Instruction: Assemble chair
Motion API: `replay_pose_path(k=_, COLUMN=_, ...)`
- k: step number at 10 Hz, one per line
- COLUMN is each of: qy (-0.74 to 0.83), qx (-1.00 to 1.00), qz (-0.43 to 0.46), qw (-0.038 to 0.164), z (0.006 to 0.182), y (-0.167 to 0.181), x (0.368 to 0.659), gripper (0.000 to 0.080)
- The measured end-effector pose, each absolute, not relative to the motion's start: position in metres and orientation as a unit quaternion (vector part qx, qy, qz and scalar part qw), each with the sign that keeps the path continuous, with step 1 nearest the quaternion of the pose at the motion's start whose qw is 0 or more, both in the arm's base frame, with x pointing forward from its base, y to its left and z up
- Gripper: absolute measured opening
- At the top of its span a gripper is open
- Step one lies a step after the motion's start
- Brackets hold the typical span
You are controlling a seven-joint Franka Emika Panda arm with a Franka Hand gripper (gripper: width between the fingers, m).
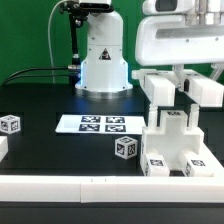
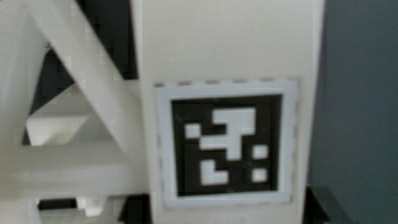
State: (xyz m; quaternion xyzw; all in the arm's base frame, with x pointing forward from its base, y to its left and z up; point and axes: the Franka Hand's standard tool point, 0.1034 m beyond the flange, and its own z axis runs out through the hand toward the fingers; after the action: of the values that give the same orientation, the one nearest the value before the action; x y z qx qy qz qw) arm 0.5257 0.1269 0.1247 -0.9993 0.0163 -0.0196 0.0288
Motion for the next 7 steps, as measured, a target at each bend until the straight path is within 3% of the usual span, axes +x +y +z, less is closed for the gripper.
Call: replay_pose_path(k=7, qy=0.019, qx=-0.999, qz=-0.024, qw=0.028, z=0.1171, y=0.1269, x=0.5349, gripper=0.0284)
